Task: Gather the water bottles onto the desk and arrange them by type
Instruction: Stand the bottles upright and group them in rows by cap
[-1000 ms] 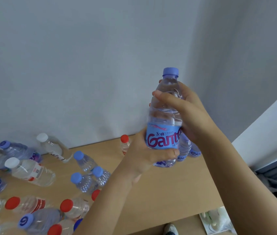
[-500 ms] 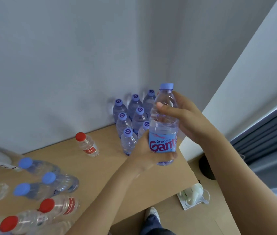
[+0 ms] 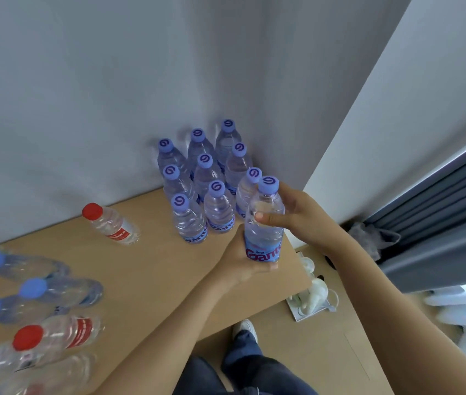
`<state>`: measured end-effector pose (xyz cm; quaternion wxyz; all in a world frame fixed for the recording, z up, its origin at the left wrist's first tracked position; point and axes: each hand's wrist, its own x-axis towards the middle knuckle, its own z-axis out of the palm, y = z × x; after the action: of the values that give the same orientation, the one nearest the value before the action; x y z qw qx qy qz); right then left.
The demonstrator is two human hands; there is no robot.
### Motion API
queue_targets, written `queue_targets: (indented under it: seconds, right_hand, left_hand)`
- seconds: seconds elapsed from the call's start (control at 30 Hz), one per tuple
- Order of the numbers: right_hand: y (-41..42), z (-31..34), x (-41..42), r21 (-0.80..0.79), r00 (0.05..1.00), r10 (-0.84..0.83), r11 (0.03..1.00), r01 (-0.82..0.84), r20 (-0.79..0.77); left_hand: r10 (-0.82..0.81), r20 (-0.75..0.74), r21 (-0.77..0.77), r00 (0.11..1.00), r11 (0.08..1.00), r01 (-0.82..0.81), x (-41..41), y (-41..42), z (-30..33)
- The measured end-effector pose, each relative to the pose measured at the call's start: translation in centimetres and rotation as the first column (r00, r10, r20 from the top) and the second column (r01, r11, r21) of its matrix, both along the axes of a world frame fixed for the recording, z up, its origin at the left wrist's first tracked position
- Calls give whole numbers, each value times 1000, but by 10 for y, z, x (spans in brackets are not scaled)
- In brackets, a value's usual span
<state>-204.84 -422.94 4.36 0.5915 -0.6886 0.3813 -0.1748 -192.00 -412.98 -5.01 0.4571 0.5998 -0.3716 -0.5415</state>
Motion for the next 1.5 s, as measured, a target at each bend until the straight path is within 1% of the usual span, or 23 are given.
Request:
queue_targets:
  seconds: [0.13,0.23,0.4,0.47,0.53,0.63,0.83,1.0,1.07,1.2,1.27,1.4,1.5]
  right_hand:
    - [4,-23,-7,-4,999,-17,1000,17,-36]
    - [6,-35,-13,-16,998,-15,1000,14,-60]
    - [13,-52,-24,-27,996,-35,999,33,-79]
    - [15,-58,-28,-12,995,-41,999,40,-92]
    - [17,-62,-31,-3,994,-29,1000,28,-106]
    - [18,-64,-31,-52,994,-2,999,-3,-108]
    - [9,-65,-25,-134,992,35,990,-51,-124]
    - [-2,-68,-18,-237,991,56,968,-84,-123]
    - [-8,-69,-16,-242,989,63,966,-94,-135]
    - [-16,-71,-10,-251,987,82,961,-115,-138]
    - [-21,-72,-7,-260,983,83,958,-123,-161]
    - [-24,-75,-5,-260,979,90,956,-137,-186]
    - [-22,-76,-5,-258,981,80,958,-124,-176]
  left_hand:
    - [13,68,-1,998,1000,-13,-10,-8,-29]
    - [40,112,30,993,999,-44,-16,-12,-46]
    - [95,147,58,985,993,-105,-26,-11,-68]
    - [130,173,17,976,991,-135,-31,-10,-70]
    - [179,232,-54,956,984,-171,-35,-10,-68]
    - [219,312,-131,924,974,-187,-39,-11,-66]
    - [285,286,-144,915,957,-254,-37,-21,-67]
    - [361,301,-54,883,931,-362,-35,-29,-72]
    - [376,321,-57,869,924,-378,-35,-33,-74]
    - [413,398,-118,819,909,-401,-36,-40,-76]
    - [436,405,-124,803,897,-425,-35,-43,-76]
    - [457,391,-99,798,884,-458,-35,-45,-75]
    - [427,416,-100,803,899,-426,-35,-45,-76]
